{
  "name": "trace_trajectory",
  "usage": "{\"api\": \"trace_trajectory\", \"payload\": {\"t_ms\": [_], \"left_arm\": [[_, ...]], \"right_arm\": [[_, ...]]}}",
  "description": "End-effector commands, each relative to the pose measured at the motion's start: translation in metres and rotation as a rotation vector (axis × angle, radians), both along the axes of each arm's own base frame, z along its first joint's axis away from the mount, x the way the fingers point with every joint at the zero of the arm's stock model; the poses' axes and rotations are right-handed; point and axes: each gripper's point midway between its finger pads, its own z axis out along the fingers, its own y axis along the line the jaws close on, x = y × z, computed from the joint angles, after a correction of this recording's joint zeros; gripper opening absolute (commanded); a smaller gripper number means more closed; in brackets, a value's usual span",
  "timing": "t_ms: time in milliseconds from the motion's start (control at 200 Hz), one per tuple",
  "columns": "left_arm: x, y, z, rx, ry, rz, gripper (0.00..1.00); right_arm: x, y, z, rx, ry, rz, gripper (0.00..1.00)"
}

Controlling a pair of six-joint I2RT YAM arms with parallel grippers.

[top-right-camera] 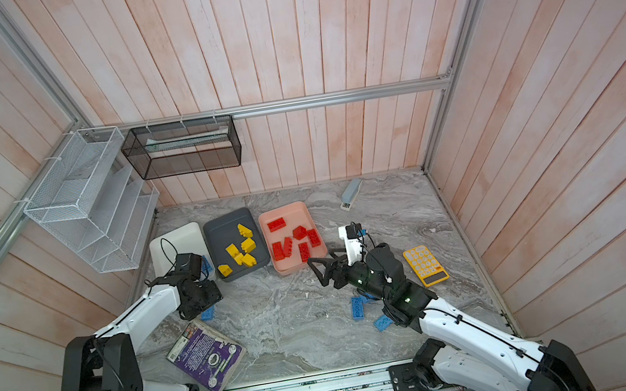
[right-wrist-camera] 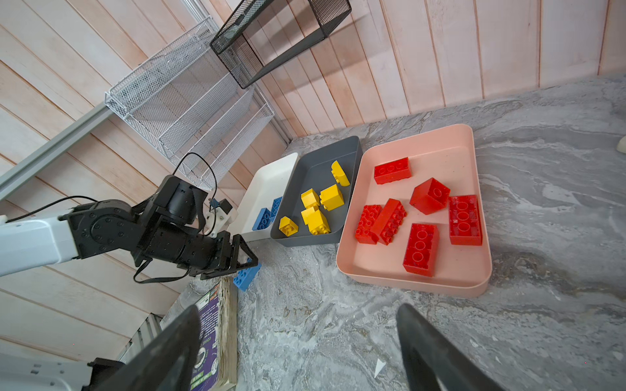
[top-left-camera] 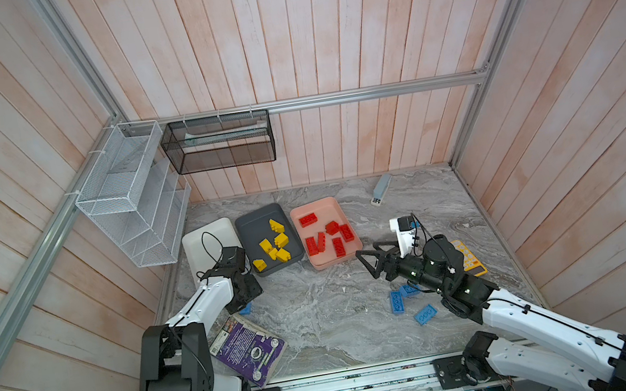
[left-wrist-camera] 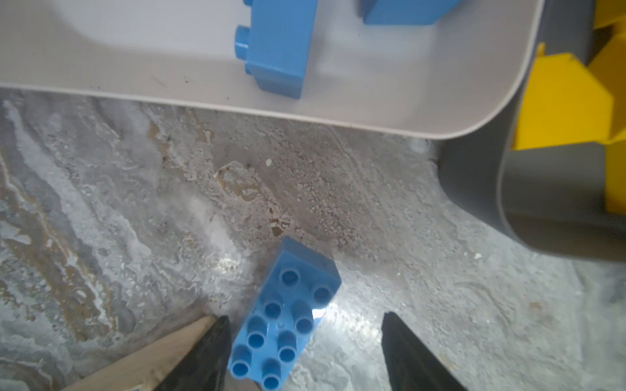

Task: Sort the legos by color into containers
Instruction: 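Grasp the blue brick beside the white tray with the left gripper while the right withdraws, then lift the blue brick over the white tray and release it with the left gripper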

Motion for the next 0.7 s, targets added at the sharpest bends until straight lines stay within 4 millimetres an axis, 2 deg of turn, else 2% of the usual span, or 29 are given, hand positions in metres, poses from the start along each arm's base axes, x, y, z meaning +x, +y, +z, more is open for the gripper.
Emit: {"api": "trace_trajectory", "payload": {"t_ms": [0, 105, 320, 585, 695], "left_arm": [[0.003, 0.006, -0.009, 0.037, -0.009, 0.014, 0.71], [0.003, 0.002, -0.013, 0.024, -0.014, 0.008, 0.71], [0.002, -0.021, -0.02, 0.003, -0.009, -0.049, 0.7], [0.001, -0.024, -0.027, -0.006, 0.002, -0.056, 0.44], [0.004, -0.026, -0.022, -0.013, -0.007, -0.058, 0.34]], "right_arm": [[0.0, 0.002, -0.001, 0.011, -0.004, 0.017, 0.9], [0.001, 0.003, -0.004, 0.01, 0.003, 0.019, 0.9], [0.004, 0.007, -0.011, 0.004, 0.023, 0.028, 0.9], [0.005, 0.006, -0.015, -0.005, 0.031, 0.023, 0.9], [0.006, 0.005, -0.015, -0.007, 0.031, 0.021, 0.9]]}}
